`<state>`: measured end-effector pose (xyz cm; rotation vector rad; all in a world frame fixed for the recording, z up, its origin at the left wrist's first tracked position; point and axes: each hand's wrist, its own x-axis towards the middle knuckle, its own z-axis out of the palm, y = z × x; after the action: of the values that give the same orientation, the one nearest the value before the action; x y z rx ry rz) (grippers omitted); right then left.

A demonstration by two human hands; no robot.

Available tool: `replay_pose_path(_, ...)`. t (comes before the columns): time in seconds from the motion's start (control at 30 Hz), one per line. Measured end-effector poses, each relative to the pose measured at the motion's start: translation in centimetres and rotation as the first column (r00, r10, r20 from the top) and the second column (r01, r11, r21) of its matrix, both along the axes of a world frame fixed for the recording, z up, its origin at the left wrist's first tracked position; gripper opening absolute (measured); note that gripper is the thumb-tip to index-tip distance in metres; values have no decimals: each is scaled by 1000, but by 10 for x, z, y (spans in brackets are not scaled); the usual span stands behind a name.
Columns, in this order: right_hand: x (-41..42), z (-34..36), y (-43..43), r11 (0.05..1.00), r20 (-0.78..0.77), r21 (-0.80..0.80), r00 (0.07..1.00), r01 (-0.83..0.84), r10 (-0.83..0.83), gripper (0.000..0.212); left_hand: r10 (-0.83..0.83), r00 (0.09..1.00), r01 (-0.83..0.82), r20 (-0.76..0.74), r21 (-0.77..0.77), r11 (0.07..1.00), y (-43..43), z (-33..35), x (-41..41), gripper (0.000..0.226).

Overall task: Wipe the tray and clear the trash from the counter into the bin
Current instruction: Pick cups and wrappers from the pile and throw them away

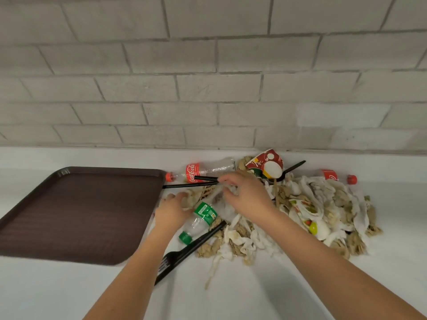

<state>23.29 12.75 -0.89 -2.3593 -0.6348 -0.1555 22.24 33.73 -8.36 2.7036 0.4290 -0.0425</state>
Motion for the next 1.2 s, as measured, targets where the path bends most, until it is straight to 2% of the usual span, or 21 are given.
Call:
replay_pose_path(0.1,16,-1,40,990,52,-127,997,-58,65,22,22,991,-9,135,-96,995,1,-11,-3,42)
replay_pose_path(0.17,29,-8,62,962,-7,-261,996,-87,88,17,62,982,-38,178,-136,990,3,-14,-3,35)
replay_pose_path(0.23,41,-16,78,876,-62,-471,994,-104,85,17,123,976,-86,179,-199,976,1,-11,-1,39)
replay_pose_path(0.33,53,-22,89,683,-37,-728,998,-58,46,22,146,973,-97,180,-256,962,0,-6,10,58)
replay_pose_path(0.4,60,-22,91,600,-1,-800,1000,-11,17,24,64,991,-44,117,-168,985,-2,-5,18,70)
replay_pose_path(0.47,66,-23,92,527,28,-850,999,11,24,28,11,998,-5,63,-93,996,-4,-5,23,71)
replay_pose_path(0.67,73,-34,92,345,21,-938,996,-12,92,32,61,998,-53,24,-229,972,4,-2,25,55)
replay_pose_path(0.73,75,-39,89,339,-4,-940,997,-31,81,34,69,998,-66,4,-249,966,7,1,21,56)
replay_pose_path(0.83,78,-44,85,390,-8,-920,995,-48,104,39,68,998,-66,-5,-286,956,7,1,15,55)
replay_pose_path(1.0,77,-39,71,440,61,-895,960,-69,275,37,111,994,-112,-20,-277,954,-1,-4,5,55)
replay_pose_path(1.2,77,-30,57,384,119,-921,889,-67,442,30,133,987,-100,91,-296,950,-10,1,-3,53)
